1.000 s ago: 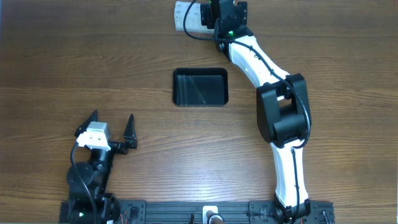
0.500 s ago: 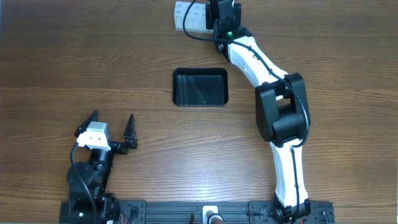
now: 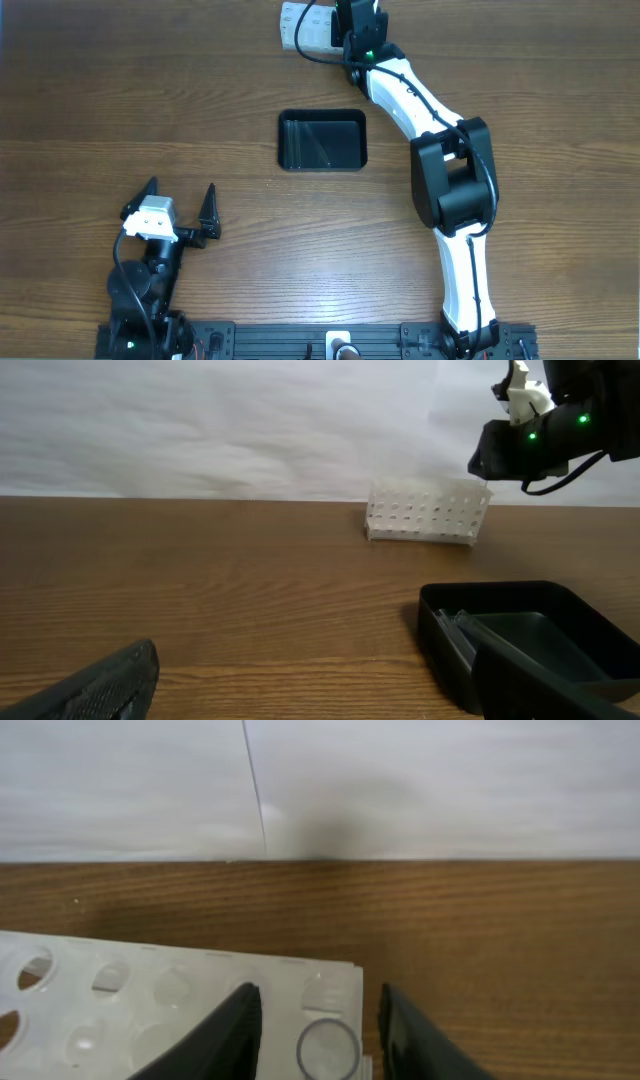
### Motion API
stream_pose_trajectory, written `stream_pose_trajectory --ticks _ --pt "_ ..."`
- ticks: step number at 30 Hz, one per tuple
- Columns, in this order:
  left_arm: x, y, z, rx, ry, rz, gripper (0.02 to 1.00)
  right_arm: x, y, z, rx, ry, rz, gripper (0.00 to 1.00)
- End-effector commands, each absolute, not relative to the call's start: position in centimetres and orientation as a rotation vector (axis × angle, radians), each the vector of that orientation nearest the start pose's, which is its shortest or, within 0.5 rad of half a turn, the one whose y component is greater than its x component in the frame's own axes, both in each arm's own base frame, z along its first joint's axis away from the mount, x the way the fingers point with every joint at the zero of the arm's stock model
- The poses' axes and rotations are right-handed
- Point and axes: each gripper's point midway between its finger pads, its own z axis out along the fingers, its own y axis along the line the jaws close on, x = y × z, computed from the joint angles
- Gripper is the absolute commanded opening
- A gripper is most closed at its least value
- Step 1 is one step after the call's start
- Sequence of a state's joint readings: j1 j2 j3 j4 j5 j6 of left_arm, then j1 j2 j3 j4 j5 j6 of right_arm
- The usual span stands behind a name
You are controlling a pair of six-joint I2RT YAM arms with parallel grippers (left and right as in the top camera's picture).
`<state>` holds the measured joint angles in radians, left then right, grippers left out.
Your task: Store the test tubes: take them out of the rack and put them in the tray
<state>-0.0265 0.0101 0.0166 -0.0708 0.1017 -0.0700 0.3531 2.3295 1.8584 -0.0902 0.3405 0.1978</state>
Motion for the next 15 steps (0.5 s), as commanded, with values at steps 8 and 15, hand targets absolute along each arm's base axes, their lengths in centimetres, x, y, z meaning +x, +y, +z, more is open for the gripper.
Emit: stream_pose_trajectory --ticks 8,15 --pt "24.47 -2.45 15.93 0.061 1.636 -0.148 1.0 62.81 16.42 11.33 0.056 2.106 -0.048 0.167" --pt "24.47 -2.45 15.93 0.061 1.636 -0.148 0.998 62.81 16.42 11.33 0.059 2.106 -0.046 0.11"
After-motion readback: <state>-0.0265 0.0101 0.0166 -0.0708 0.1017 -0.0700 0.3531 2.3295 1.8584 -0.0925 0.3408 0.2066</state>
